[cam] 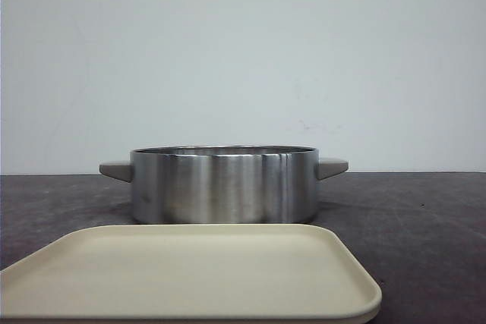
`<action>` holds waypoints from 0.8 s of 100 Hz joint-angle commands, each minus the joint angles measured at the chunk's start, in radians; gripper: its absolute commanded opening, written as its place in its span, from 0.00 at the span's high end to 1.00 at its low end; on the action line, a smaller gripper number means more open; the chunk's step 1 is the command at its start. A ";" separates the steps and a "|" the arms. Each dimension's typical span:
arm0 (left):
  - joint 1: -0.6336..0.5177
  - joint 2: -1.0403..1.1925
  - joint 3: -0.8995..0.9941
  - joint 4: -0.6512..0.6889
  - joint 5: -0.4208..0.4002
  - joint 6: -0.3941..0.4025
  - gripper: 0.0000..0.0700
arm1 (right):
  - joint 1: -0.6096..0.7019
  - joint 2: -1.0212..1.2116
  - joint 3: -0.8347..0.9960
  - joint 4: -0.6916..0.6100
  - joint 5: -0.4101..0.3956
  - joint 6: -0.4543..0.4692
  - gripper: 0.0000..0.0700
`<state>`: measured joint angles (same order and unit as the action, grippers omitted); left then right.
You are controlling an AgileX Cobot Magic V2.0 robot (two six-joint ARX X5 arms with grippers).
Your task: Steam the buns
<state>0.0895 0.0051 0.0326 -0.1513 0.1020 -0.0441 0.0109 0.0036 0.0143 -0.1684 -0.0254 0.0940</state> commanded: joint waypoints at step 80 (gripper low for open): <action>0.003 -0.002 -0.019 -0.008 -0.005 0.009 0.96 | -0.002 0.000 -0.002 0.011 -0.001 0.007 0.99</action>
<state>0.0895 0.0051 0.0326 -0.1730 0.1020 -0.0437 0.0109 0.0036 0.0143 -0.1684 -0.0254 0.0940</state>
